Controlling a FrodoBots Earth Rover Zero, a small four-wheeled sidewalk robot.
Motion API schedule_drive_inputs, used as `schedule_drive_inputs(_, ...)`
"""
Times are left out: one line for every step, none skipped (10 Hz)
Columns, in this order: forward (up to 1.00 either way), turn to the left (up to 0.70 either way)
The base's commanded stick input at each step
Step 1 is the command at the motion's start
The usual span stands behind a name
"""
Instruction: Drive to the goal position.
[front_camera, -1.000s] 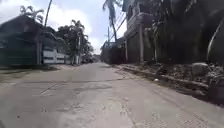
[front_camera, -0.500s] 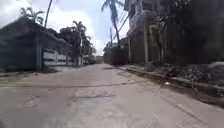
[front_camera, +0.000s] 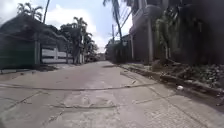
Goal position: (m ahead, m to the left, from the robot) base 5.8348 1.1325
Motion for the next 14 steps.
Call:
schedule_drive_inputs(1.00,0.00)
schedule_drive_inputs(1.00,0.00)
schedule_drive_inputs(1.00,0.00)
schedule_drive_inputs(1.00,0.00)
schedule_drive_inputs(1.00,0.00)
schedule_drive_inputs(1.00,0.00)
schedule_drive_inputs(1.00,0.00)
schedule_drive_inputs(1.00,0.00)
schedule_drive_inputs(1.00,0.00)
schedule_drive_inputs(1.00,0.00)
schedule_drive_inputs(1.00,0.00)
schedule_drive_inputs(1.00,0.00)
schedule_drive_inputs(1.00,0.00)
schedule_drive_inputs(1.00,0.00)
